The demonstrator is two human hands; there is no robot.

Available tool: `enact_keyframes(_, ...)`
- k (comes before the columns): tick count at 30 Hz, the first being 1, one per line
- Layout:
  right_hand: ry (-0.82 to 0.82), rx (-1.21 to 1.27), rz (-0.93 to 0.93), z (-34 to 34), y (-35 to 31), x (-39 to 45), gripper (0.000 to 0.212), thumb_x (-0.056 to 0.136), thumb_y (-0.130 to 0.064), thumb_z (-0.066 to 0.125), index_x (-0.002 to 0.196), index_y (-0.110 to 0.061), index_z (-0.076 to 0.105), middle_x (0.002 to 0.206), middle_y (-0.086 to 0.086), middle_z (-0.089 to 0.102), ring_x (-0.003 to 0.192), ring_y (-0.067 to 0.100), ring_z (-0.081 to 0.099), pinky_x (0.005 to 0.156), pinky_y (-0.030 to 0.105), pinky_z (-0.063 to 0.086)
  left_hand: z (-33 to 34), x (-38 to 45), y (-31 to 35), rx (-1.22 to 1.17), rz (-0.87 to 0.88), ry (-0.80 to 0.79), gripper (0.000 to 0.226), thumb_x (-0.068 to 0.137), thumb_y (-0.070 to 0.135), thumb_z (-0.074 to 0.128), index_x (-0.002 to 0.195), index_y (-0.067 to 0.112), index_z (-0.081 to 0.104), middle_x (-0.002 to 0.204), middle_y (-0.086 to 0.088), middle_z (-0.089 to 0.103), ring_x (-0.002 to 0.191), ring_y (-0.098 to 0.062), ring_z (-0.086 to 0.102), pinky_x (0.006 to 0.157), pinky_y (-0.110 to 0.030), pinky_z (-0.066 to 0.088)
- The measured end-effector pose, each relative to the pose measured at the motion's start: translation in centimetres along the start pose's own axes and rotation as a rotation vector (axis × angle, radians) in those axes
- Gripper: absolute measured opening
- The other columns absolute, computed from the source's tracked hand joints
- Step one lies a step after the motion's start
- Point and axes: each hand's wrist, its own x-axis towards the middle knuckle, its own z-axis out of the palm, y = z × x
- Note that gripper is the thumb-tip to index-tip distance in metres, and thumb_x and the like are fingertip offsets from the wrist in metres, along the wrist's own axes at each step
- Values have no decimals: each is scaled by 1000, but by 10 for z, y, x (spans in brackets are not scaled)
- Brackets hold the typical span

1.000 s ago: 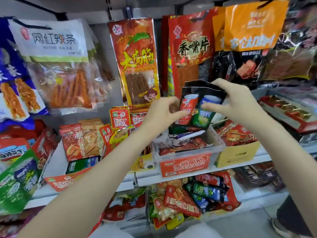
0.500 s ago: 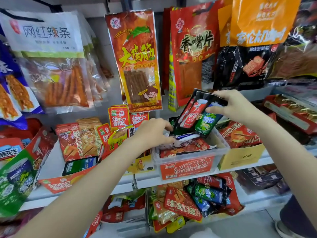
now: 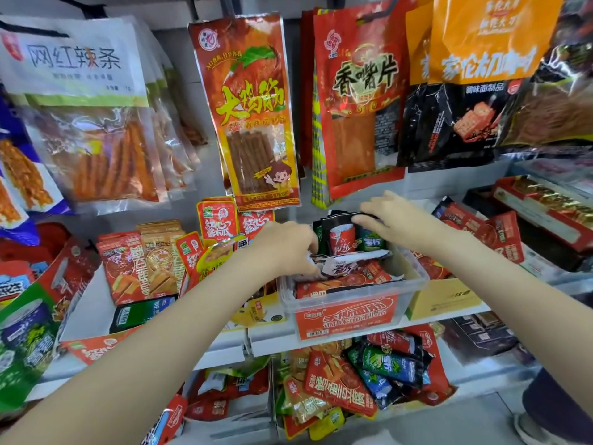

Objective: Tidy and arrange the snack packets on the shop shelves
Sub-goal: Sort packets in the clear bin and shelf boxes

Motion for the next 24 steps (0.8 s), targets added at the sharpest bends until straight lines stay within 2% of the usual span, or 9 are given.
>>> enact_keyframes(4,17,-155,162,10,-2,5,37,97,-34,38,103,-8,63,107,11,49,106,30,41,84,40,35,3,22,25,42,28,16,45,80,49,63,111,17,63,105,0,65,97,-22,57,87,-36,41)
enact_keyframes(8,11,-163,237,12,-2,6,37,98,-37,37,105,-12,64,111,10,45,111,29,39,90,41,33,14,33,39,159,-13,104,23,86,33,62,97,13,62,84,-3,54,87,-24,55,80,-35,35)
enact_keyframes(12,13,-262,272,10,-1,6,36,96,-37,41,109,-13,63,114,11,46,114,31,39,89,41,32,-4,23,21,10,-51,227,13,87,24,59,88,12,63,78,-4,56,84,-26,59,67,-30,36)
enact_keyframes(15,225,-167,247,3,-1,1,29,91,-31,54,105,-8,63,107,13,48,105,33,44,82,39,34,-24,0,0,-132,-118,327,19,88,23,57,97,7,63,86,-6,60,91,-29,58,65,-31,39)
enact_keyframes(17,425,180,179,-9,-9,-7,22,89,-28,58,97,-8,64,98,9,53,96,27,50,79,32,37,-31,-18,-15,-230,-146,398,17,88,23,59,95,8,63,79,-4,55,84,-27,56,62,-30,36)
enact_keyframes(18,409,408,144,-16,-18,-12,21,88,-31,58,97,-13,63,97,4,56,94,23,53,79,28,39,-31,-26,-22,-283,-154,425,16,88,22,59,93,7,63,76,-3,54,77,-24,55,60,-30,36)
enact_keyframes(20,147,751,113,-28,-39,-21,38,79,-47,56,110,-25,56,104,-2,60,97,16,57,85,26,44,-26,-38,-29,-367,-151,435,16,88,20,60,93,6,64,70,0,55,66,-17,51,56,-30,36)
enact_keyframes(22,2,644,56,-27,-50,-23,60,69,-54,57,122,-27,50,115,-6,54,105,12,53,92,27,42,-18,-43,-31,-421,-129,424,11,88,19,60,92,9,64,63,7,51,57,-6,46,50,-19,33)
enact_keyframes(24,68,356,-48,-22,-53,-17,53,72,-50,63,115,-20,59,115,-1,50,107,16,48,93,31,39,-14,-45,-27,-472,-74,431,11,87,19,61,89,8,64,64,10,51,58,-4,46,50,-17,32)
